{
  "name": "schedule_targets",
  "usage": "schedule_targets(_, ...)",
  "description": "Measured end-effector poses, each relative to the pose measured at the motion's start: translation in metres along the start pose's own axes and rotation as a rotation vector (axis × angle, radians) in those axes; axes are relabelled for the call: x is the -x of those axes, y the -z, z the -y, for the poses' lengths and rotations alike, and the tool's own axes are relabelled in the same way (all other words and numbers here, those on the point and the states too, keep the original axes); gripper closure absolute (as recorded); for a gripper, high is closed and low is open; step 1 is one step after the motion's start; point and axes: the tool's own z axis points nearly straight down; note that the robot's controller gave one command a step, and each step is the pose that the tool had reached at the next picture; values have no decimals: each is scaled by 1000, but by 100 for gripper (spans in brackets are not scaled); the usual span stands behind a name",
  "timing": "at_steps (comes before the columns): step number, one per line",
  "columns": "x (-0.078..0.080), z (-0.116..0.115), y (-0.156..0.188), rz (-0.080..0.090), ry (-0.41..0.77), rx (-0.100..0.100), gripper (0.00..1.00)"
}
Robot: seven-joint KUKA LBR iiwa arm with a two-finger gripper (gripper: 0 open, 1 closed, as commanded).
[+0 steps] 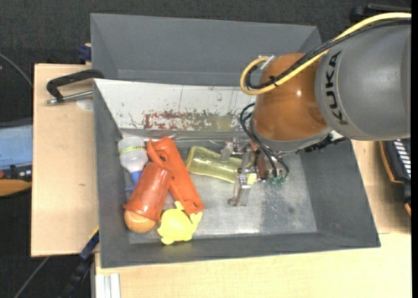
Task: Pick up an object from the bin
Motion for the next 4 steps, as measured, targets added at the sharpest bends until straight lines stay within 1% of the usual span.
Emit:
schedule_targets(1, 1, 0, 4, 7, -1, 0, 0)
schedule_targets(2, 45, -10, -66, 10, -64, 3, 0)
schedule_targets(3, 36, -8, -66, 7, 13, 1, 0)
schedule_targets(4, 45, -10, -66, 14, -61, 5, 0)
